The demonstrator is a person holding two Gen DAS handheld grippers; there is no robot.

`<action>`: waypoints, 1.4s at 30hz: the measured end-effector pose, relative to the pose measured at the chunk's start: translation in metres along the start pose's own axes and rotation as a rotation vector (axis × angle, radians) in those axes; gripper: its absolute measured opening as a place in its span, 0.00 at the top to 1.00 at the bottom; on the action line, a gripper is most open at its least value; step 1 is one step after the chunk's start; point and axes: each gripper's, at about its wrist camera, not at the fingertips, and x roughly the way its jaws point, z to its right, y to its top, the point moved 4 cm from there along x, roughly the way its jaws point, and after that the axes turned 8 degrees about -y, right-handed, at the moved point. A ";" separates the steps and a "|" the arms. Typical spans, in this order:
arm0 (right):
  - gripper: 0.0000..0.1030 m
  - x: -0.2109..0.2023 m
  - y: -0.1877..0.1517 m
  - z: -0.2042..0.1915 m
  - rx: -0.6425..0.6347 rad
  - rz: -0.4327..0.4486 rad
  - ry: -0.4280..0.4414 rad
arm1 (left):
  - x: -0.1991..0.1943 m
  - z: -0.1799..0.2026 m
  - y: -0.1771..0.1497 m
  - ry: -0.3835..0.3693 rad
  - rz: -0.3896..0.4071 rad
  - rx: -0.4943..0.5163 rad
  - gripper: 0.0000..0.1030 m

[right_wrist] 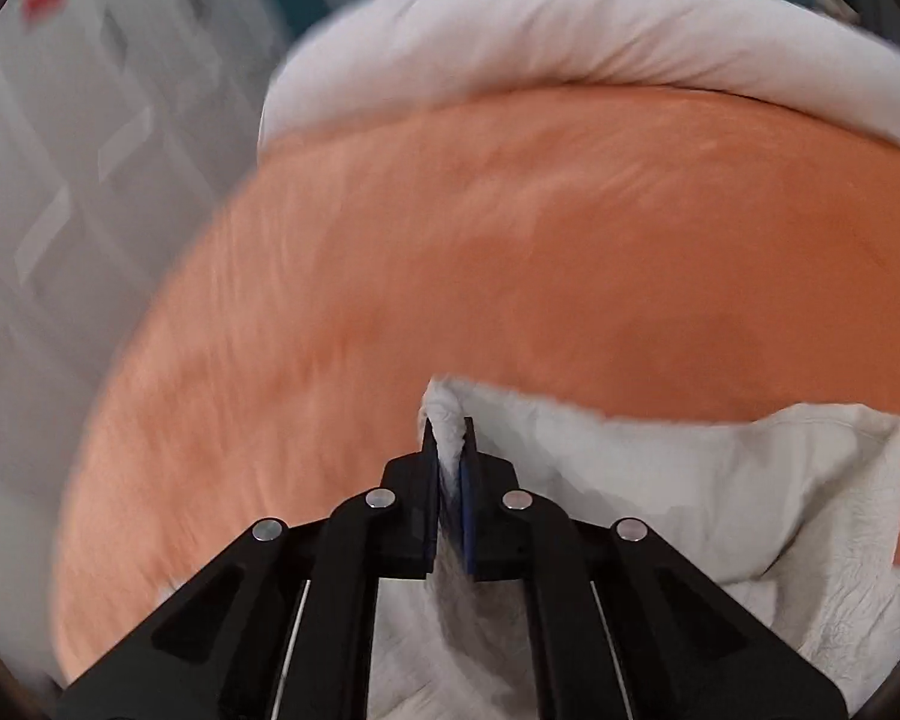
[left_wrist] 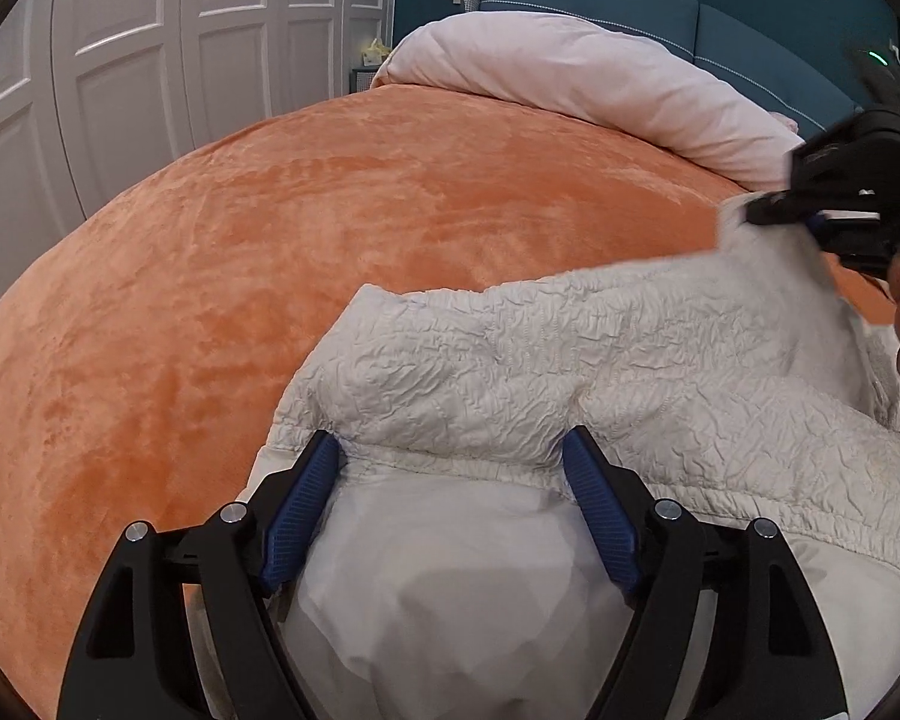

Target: Fold large clothes

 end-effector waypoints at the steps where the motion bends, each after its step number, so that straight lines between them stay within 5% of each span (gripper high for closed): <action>1: 0.96 0.011 -0.004 0.017 0.048 -0.025 -0.004 | 0.001 0.001 0.000 0.002 0.001 0.003 0.27; 4: 0.95 0.028 -0.015 0.033 0.084 -0.079 0.002 | 0.003 0.002 -0.001 0.014 -0.003 0.014 0.27; 8: 0.92 -0.051 0.008 0.050 0.162 0.174 -0.006 | 0.003 0.001 -0.001 0.012 -0.007 0.010 0.27; 10: 0.89 -0.083 0.009 0.073 0.180 0.227 -0.025 | 0.003 0.002 -0.001 0.012 -0.007 0.010 0.27; 15: 0.65 -0.101 -0.031 0.135 0.165 0.149 -0.146 | 0.004 0.002 -0.001 0.014 -0.009 0.011 0.27; 17: 0.65 -0.087 -0.047 0.151 0.185 0.098 -0.176 | 0.003 0.002 -0.001 0.016 -0.010 0.012 0.27; 20: 0.92 -0.061 -0.052 0.154 0.176 0.020 -0.145 | 0.003 0.002 -0.001 0.016 -0.011 0.011 0.27; 24: 0.95 -0.059 -0.039 0.134 0.092 0.058 -0.151 | 0.004 0.003 -0.001 0.021 -0.015 0.013 0.27; 28: 0.97 -0.010 -0.053 0.158 0.179 -0.061 -0.113 | 0.006 0.004 -0.002 0.034 -0.017 0.024 0.26; 31: 0.96 -0.026 -0.051 0.154 0.173 -0.008 -0.137 | 0.008 0.005 -0.003 0.043 -0.022 0.029 0.26; 36: 0.90 -0.129 -0.080 0.139 0.152 0.142 -0.092 | 0.008 0.004 -0.002 0.043 -0.028 0.028 0.26; 37: 0.88 -0.146 -0.093 0.140 0.146 0.140 -0.089 | 0.008 0.004 -0.001 0.043 -0.030 0.028 0.26; 41: 0.42 -0.208 -0.162 0.166 0.144 0.120 -0.201 | -0.003 0.000 0.005 0.036 -0.055 0.011 0.21; 42: 0.39 -0.214 -0.174 0.172 0.161 0.102 -0.198 | -0.010 -0.001 0.006 0.041 -0.066 0.006 0.21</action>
